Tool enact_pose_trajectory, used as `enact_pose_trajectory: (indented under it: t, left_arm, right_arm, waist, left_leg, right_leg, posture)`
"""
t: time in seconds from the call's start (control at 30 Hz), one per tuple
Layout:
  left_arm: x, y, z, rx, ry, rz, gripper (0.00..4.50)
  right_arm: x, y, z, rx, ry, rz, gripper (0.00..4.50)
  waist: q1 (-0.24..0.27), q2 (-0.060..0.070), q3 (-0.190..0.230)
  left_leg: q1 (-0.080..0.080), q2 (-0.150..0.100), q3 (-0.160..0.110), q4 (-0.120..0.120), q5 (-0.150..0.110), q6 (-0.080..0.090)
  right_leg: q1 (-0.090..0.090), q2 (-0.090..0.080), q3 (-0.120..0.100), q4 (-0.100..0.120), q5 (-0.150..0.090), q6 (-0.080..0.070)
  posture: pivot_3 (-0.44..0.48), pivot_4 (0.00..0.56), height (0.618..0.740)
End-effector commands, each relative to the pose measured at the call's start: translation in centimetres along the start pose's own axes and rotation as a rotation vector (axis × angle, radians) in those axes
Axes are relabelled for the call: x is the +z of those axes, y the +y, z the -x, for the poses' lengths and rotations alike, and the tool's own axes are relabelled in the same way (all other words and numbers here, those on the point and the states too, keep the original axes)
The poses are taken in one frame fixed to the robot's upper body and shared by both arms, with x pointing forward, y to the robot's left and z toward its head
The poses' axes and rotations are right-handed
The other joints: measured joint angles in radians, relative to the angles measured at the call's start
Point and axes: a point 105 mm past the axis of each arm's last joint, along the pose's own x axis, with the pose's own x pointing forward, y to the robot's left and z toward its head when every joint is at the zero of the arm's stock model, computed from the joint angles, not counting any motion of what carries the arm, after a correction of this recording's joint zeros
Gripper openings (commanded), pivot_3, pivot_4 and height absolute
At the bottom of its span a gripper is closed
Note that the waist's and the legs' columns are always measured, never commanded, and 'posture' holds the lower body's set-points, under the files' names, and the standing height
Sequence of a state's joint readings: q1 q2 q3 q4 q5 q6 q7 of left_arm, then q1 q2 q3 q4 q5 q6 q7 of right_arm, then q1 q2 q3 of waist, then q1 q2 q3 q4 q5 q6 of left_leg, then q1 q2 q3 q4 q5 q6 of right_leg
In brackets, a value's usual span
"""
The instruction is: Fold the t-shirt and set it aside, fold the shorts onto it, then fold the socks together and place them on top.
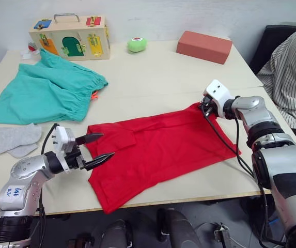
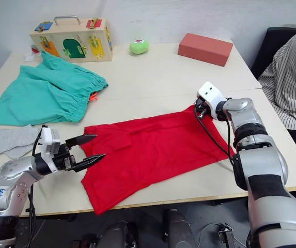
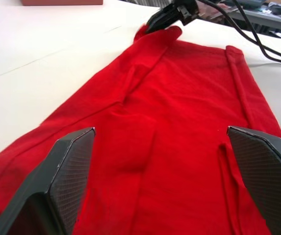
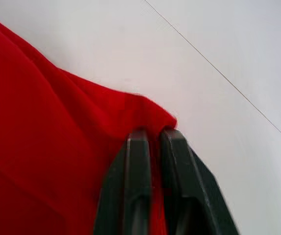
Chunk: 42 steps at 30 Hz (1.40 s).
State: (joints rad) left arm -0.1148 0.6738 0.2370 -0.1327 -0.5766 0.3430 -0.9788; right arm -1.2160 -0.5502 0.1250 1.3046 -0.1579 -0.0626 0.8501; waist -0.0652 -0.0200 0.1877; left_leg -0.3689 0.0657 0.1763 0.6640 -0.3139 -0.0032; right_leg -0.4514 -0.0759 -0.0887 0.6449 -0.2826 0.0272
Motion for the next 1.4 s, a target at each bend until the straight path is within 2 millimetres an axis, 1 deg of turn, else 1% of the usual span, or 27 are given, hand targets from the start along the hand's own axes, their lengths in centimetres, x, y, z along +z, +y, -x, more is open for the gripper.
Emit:
enact_pose_trajectory:
  t: [0.03,0.13,0.17,0.2,0.23,0.27,0.3,0.33,0.37,0.4,0.43,0.5,0.53,0.57,0.63,0.73,0.8,0.9,1.07,1.13,1.23,1.33,1.4]
  left_arm:
    - [1.3,1.0,0.6,-0.014,0.008,-0.004,4.5]
    - [1.8,2.4,0.5,-0.022,0.024,-0.021,4.5]
    - [1.9,2.7,0.3,-0.038,0.034,-0.019,4.5]
    - [1.9,2.8,0.0,-0.069,0.06,-0.02,4.5]
    - [1.7,2.9,-0.1,-0.091,0.08,-0.02,4.5]
    - [1.5,2.9,0.0,-0.114,0.106,-0.027,4.5]
    - [1.3,3.0,-0.4,-0.141,0.137,-0.037,4.5]
    - [1.2,3.4,-0.8,-0.161,0.161,-0.054,4.5]
    - [1.3,3.9,-1.4,-0.179,0.175,-0.065,4.5]
    - [1.5,4.2,-1.9,-0.191,0.182,-0.071,4.5]
    - [1.7,4.9,-2.3,-0.184,0.187,-0.106,4.5]
    - [2.2,6.0,-3.4,-0.201,0.193,-0.121,4.5]
    - [2.0,6.9,-4.4,-0.198,0.22,-0.129,4.5]
    - [1.7,7.4,-5.4,-0.202,0.246,-0.141,4.5]
    - [1.1,8.1,-6.7,-0.199,0.287,-0.158,4.5]
    - [0.4,8.7,-8.3,-0.181,0.344,-0.162,4.5]
    - [0.4,8.8,-9.0,-0.179,0.369,-0.163,4.5]
    - [0.4,9.2,-9.6,-0.158,0.399,-0.165,4.5]
    - [0.4,9.5,-9.6,-0.133,0.421,-0.118,4.5]
    - [0.2,9.4,-9.6,-0.139,0.425,-0.056,4.5]
    - [-0.5,9.4,-9.9,-0.116,0.442,-0.036,4.5]
    - [-1.0,9.5,-10.2,-0.085,0.458,-0.023,4.5]
    - [-1.2,9.5,-10.2,-0.079,0.469,-0.015,4.5]
  right_arm:
    - [1.1,-2.8,3.1,-0.031,-0.061,-0.038,1.61]
    - [0.2,-4.2,6.0,-0.005,-0.065,-0.146,2.62]
    - [-0.1,-4.4,7.1,0.014,-0.064,-0.211,3.04]
    - [-0.2,-4.9,8.3,0.015,-0.082,-0.327,3.34]
    - [-0.2,-5.0,9.2,0.021,-0.098,-0.405,3.75]
    - [-0.3,-4.9,10.0,0.028,-0.107,-0.468,4.04]
    - [-1.0,-4.4,11.3,0.046,-0.088,-0.522,4.36]
    - [-1.3,-3.6,12.5,0.063,-0.086,-0.591,4.46]
    - [-1.6,-2.6,13.8,0.073,-0.088,-0.672,4.46]
    - [-1.7,-1.7,14.7,0.076,-0.087,-0.722,4.46]
    - [-1.9,-0.4,15.6,0.085,-0.074,-0.738,4.46]
    - [-3.1,2.6,17.3,0.093,0.002,-0.777,4.46]
    - [-4.2,4.2,17.7,0.083,0.052,-0.827,4.46]
    - [-5.0,5.3,17.9,0.059,0.072,-0.857,4.46]
    - [-6.3,6.5,18.1,0.016,0.092,-0.895,4.46]
    - [-8.0,7.8,18.2,-0.029,0.106,-0.946,4.46]
    - [-8.7,8.3,18.4,-0.039,0.122,-0.969,4.46]
    - [-9.8,9.0,18.0,-0.07,0.138,-1.012,4.46]
    - [-9.9,9.9,16.6,-0.064,0.116,-1.064,4.46]
    - [-9.9,10.6,15.9,-0.03,0.12,-1.075,4.46]
    - [-9.5,10.9,14.7,-0.013,0.107,-1.097,4.46]
    - [-9.2,10.8,13.9,-0.015,0.101,-1.107,3.84]
    - [-9.0,10.8,13.5,-0.014,0.097,-1.11,3.15]
  waist:
    - [0.006,0.0,0.0]
    - [0.015,0.001,0.001]
    - [0.015,0.001,0.001]
    - [0.014,0.001,0.001]
    - [0.014,0.001,0.0]
    - [0.014,0.001,0.0]
    - [0.014,0.001,0.0]
    - [0.016,0.001,0.0]
    - [0.02,0.001,0.0]
    - [0.028,0.001,0.0]
    - [0.031,0.001,0.0]
    - [0.039,0.001,0.0]
    - [0.039,0.001,0.0]
    - [0.04,0.0,0.0]
    - [0.039,-0.002,-0.001]
    - [0.035,-0.002,-0.001]
    - [0.034,-0.003,-0.001]
    - [0.035,-0.005,0.001]
    - [0.034,-0.008,0.0]
    - [0.034,-0.009,0.0]
    - [0.032,-0.013,-0.002]
    - [0.034,-0.013,-0.002]
    - [0.036,-0.013,-0.002]
  left_leg:
    - [0.0,0.0,0.0,0.0,0.0,0.0]
    - [-0.001,-0.001,-0.001,0.0,0.0,0.001]
    - [-0.001,-0.001,-0.001,0.0,0.0,0.001]
    - [-0.001,-0.001,-0.001,0.0,0.0,0.001]
    - [-0.001,-0.001,-0.001,0.0,0.0,0.001]
    - [-0.001,-0.001,-0.001,0.0,0.0,0.001]
    - [-0.001,-0.001,-0.001,0.0,0.0,0.001]
    - [-0.001,0.0,-0.001,0.0,0.0,0.001]
    - [-0.001,0.0,-0.002,-0.001,0.0,0.0]
    - [-0.002,0.0,-0.003,-0.001,0.0,0.0]
    - [-0.002,0.0,-0.004,0.0,0.0,0.0]
    - [-0.002,0.0,-0.003,0.001,0.001,-0.001]
    - [-0.003,-0.001,-0.004,0.001,0.001,-0.001]
    - [-0.002,-0.001,-0.004,0.001,0.001,-0.001]
    - [-0.001,-0.001,-0.006,0.001,0.001,0.0]
    - [-0.001,-0.001,-0.006,0.001,-0.001,0.003]
    - [-0.002,-0.001,-0.005,0.0,-0.001,0.003]
    - [-0.005,-0.001,-0.004,0.001,0.0,0.002]
    - [-0.005,-0.001,-0.003,0.002,0.0,0.002]
    - [-0.004,0.0,-0.003,0.002,0.0,0.002]
    - [-0.004,0.0,-0.003,0.002,0.0,0.003]
    - [-0.001,0.0,-0.004,0.002,0.0,0.003]
    - [-0.001,0.0,-0.005,0.002,-0.001,0.003]
  right_leg:
    - [0.0,0.0,0.0,0.0,0.0,0.0]
    - [0.0,0.0,-0.001,0.0,0.0,0.0]
    - [0.0,-0.001,-0.001,-0.001,0.0,0.0]
    - [0.0,-0.001,-0.001,-0.001,0.0,0.0]
    - [0.0,-0.001,-0.001,-0.001,0.0,0.001]
    - [0.0,-0.001,-0.001,-0.001,0.0,0.001]
    - [0.0,-0.001,-0.001,-0.001,0.0,0.001]
    - [0.0,0.0,-0.002,-0.001,0.0,0.0]
    - [0.0,0.0,-0.003,-0.002,0.0,0.0]
    - [0.0,0.0,-0.004,-0.002,0.0,0.0]
    - [0.0,0.0,-0.004,-0.001,0.0,-0.001]
    - [-0.001,0.0,-0.004,0.0,0.0,0.0]
    - [-0.001,0.0,-0.005,0.001,0.0,0.0]
    - [-0.001,0.0,-0.005,0.001,0.0,0.0]
    - [0.002,0.0,-0.007,-0.001,0.001,0.0]
    - [0.003,-0.001,-0.008,-0.002,0.002,0.0]
    - [0.002,0.0,-0.008,-0.003,0.002,0.0]
    - [-0.002,0.002,-0.009,-0.003,0.002,0.0]
    - [-0.002,0.002,-0.013,-0.002,0.002,0.0]
    - [-0.001,0.002,-0.013,-0.001,0.002,0.0]
    - [-0.001,0.003,-0.013,-0.001,0.002,0.0]
    - [0.002,0.002,-0.013,-0.001,0.002,0.0]
    - [0.003,0.002,-0.012,-0.001,0.002,0.0]
  posture:
    - [0.0,0.15,0.74]
    - [0.0,0.15,0.74]
    - [0.0,0.15,0.74]
    - [0.0,0.15,0.74]
    - [0.0,0.15,0.74]
    - [0.0,0.15,0.74]
    - [0.0,0.15,0.74]
    - [0.0,0.15,0.74]
    - [0.0,0.15,0.74]
    - [0.0,0.15,0.74]
    - [0.0,0.15,0.74]
    - [0.0,0.15,0.74]
    - [0.0,0.15,0.74]
    - [0.0,0.15,0.74]
    - [0.0,0.15,0.74]
    - [0.0,0.15,0.74]
    - [0.0,0.15,0.74]
    - [0.0,0.15,0.74]
    - [0.0,0.15,0.74]
    - [0.0,0.15,0.74]
    - [0.0,0.15,0.74]
    - [0.0,0.15,0.74]
    - [0.0,0.15,0.74]
